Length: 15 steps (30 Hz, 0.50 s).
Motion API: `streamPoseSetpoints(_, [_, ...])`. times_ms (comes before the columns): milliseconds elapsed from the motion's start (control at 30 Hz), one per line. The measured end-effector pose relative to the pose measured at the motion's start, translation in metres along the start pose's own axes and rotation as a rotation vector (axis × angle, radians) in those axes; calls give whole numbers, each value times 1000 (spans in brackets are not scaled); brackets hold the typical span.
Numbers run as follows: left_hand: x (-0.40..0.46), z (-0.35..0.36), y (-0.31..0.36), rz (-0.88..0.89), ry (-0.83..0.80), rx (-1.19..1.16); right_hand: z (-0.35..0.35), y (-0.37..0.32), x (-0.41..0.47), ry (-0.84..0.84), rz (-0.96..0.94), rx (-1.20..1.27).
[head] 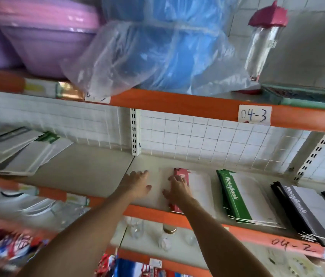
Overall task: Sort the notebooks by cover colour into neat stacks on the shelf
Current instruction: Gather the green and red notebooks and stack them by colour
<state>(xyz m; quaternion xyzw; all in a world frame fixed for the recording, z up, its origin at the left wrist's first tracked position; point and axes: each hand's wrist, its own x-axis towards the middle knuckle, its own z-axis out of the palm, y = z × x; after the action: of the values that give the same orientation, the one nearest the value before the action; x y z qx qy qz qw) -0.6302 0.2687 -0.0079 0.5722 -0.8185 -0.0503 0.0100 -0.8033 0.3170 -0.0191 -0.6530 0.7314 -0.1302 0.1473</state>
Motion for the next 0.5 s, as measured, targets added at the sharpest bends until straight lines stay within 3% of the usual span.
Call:
streamPoseSetpoints(333, [-45, -9, -191, -94, -23, 40, 90, -173, 15, 36, -79, 108])
streamPoseSetpoints(500, [-50, -11, -263, -150, -13, 110, 119, -229, 29, -8, -90, 99])
